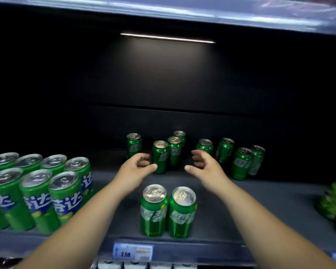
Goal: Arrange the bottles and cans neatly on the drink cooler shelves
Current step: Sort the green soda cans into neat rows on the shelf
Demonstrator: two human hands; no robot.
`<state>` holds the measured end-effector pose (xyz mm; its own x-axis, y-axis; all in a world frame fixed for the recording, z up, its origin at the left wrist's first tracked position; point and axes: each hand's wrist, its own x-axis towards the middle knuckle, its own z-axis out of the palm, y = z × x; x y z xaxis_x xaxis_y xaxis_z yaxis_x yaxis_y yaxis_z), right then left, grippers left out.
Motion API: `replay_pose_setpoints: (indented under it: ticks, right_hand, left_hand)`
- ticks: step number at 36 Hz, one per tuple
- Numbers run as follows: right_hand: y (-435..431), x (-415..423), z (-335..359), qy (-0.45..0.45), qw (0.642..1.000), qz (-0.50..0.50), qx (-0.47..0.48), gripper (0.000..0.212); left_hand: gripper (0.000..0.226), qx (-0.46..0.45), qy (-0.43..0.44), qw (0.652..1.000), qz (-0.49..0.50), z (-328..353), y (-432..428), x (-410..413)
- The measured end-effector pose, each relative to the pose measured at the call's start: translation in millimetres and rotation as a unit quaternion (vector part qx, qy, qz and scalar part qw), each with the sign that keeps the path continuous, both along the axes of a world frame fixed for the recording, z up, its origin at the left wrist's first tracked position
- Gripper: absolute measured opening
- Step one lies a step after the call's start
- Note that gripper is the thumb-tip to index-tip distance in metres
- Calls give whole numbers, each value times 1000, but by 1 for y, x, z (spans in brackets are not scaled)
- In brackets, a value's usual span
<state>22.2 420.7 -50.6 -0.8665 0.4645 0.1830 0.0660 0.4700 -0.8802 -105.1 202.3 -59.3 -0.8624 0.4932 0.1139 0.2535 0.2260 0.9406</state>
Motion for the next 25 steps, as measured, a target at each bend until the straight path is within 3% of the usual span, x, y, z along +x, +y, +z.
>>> replay_pose_setpoints:
  ticks: [4,10,13,18,25]
  right_hand:
    - [12,-39,6,-40,999,2,36,69]
    - [26,-93,-5,-97,993,0,62,80]
    - [29,-107,-12,-83,995,10,59,69]
    - [31,-122,-23,-45,998,7,50,62]
    - [33,-119,-33,-9,999,-17,41,50]
  left_hand:
    - [62,-50,32,998,13,-2,30,-28]
    - [83,-41,28,997,66,-15,65,-46]
    - [81,-51,25,995,85,-20,76,-54]
    - [59,-70,39,992,99,-23,78,-62]
    - [50,-32,49,995,86,-24,68,-57]
